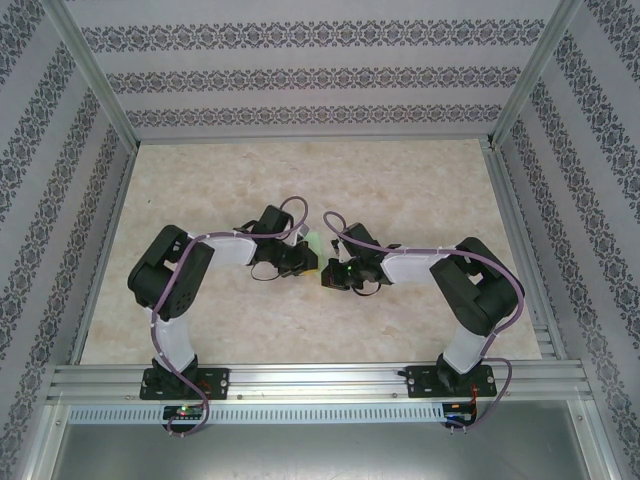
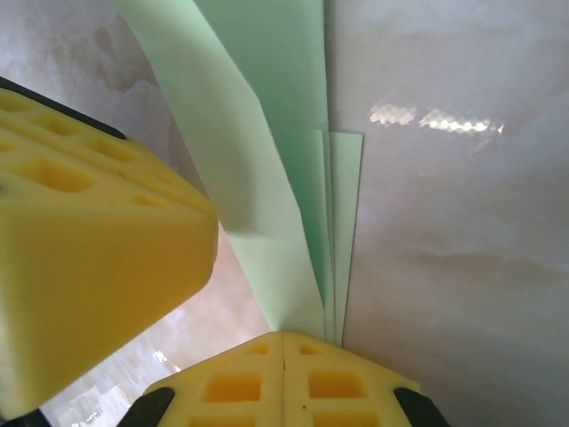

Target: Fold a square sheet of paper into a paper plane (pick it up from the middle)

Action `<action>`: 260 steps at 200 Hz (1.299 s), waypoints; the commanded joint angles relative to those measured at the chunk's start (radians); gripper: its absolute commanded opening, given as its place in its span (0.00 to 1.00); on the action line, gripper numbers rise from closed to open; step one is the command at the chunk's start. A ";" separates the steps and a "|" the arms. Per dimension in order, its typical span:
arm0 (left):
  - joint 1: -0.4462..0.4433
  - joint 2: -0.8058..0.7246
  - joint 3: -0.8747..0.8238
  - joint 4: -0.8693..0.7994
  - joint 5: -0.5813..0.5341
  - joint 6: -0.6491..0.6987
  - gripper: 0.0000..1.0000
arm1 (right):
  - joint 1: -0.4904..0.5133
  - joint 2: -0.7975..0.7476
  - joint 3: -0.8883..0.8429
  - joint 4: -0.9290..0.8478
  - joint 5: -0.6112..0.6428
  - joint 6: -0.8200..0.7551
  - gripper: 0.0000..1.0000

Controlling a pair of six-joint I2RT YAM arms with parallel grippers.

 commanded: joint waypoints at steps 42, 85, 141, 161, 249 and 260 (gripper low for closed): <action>-0.022 0.061 0.040 -0.018 0.005 0.051 0.12 | -0.010 0.060 -0.016 -0.085 0.053 0.011 0.02; -0.021 0.080 0.064 -0.101 -0.092 0.091 0.12 | -0.011 0.068 -0.027 -0.129 0.075 -0.003 0.02; 0.012 0.111 0.150 -0.154 -0.159 0.142 0.12 | -0.009 0.069 -0.088 -0.192 0.101 -0.056 0.02; 0.029 0.135 0.187 -0.170 -0.162 0.164 0.12 | -0.009 0.069 -0.105 -0.197 0.101 -0.064 0.03; 0.123 0.199 0.247 -0.198 -0.168 0.283 0.14 | -0.012 0.084 -0.120 -0.197 0.096 -0.078 0.03; 0.134 0.206 0.250 -0.196 -0.168 0.293 0.14 | -0.012 0.086 -0.123 -0.198 0.095 -0.078 0.03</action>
